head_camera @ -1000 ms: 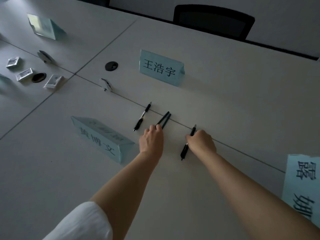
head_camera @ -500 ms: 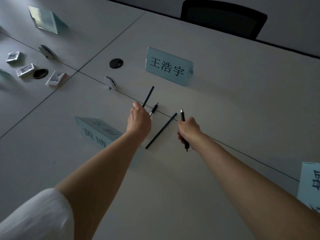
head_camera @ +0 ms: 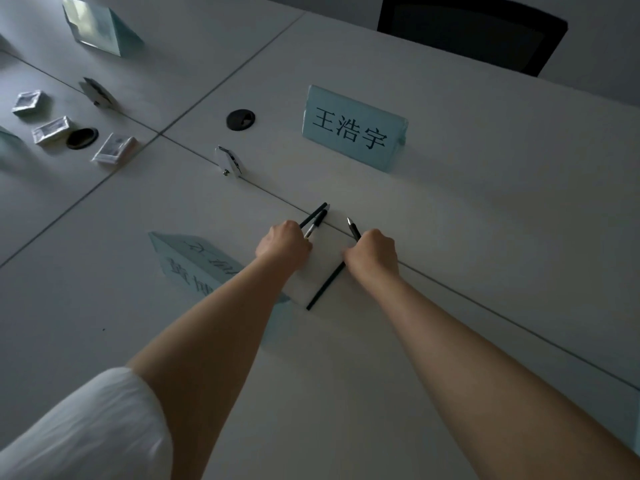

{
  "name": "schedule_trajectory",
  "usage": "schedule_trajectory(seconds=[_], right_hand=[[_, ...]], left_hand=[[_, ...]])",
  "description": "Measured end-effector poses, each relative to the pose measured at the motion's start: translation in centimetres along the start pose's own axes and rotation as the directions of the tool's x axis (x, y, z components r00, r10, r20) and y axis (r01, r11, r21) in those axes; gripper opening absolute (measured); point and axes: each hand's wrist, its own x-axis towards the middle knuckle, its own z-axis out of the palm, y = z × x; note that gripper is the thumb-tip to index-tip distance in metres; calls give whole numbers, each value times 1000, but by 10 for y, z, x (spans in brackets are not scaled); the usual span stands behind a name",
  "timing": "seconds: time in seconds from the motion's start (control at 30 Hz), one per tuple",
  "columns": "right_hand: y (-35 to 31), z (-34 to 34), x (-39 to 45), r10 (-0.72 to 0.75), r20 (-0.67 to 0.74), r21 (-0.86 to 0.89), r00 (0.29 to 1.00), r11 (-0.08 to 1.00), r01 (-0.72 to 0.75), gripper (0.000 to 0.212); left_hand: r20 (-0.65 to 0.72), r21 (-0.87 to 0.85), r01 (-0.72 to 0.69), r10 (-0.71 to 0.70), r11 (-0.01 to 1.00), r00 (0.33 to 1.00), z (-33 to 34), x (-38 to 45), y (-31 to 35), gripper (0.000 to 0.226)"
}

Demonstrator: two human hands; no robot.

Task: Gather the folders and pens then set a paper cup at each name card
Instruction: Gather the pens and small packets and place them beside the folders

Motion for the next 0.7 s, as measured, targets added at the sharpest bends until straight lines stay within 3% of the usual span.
schedule_trajectory(seconds=[0.13, 0.33, 0.47, 0.6, 0.7], right_hand=[[11, -6, -12, -7, 26, -21, 1000, 1000, 8, 29], [36, -29, -50, -9, 35, 116, 999, 993, 4, 32], [47, -45, -88, -19, 41, 207, 999, 978, 10, 27], [51, -60, -135, -50, 6, 233, 999, 971, 47, 24], [56, -67, -179, -64, 17, 322, 998, 945, 55, 19]], left_hand=[[-11, -27, -9, 9, 1000, 1000, -2, -13, 7, 25], [-78, -217, -86, 71, 972, 994, -19, -64, 25, 22], [-44, -329, -74, 63, 942, 997, -24, -114, 28, 25], [-27, -421, -24, 14, 907, 1000, -14, -173, 3, 25], [-9, -577, -5, 0, 817, 1000, -4, -220, -27, 28]])
